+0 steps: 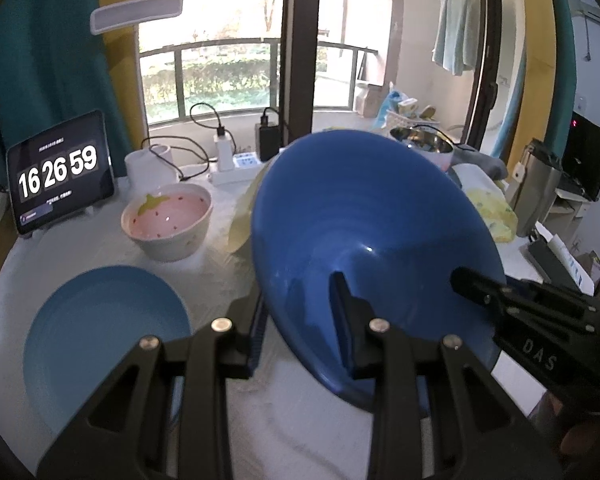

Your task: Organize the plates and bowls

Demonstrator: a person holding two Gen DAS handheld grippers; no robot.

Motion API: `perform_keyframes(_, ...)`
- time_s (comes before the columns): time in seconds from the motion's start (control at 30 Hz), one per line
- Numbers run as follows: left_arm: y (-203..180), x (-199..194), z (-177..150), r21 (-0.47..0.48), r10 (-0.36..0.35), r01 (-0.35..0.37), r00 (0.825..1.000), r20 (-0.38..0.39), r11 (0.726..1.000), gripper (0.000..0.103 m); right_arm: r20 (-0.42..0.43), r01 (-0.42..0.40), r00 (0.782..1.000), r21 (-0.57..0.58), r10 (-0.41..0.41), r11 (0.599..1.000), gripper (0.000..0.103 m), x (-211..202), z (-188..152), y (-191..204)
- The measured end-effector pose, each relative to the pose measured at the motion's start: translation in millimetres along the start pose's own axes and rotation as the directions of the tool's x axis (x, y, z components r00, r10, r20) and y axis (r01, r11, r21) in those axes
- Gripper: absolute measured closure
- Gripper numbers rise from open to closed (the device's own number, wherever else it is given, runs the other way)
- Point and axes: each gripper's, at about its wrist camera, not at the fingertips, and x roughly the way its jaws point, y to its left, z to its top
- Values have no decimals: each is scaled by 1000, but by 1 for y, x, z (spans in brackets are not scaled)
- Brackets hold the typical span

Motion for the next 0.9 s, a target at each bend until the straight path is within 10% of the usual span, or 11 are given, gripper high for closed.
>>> perform_keyframes(0.9, 17, 7, -38, -37, -17, 12, 986, -163, 999, 71, -133, -26, 991, 3, 26, 1000, 81, 8, -15, 14)
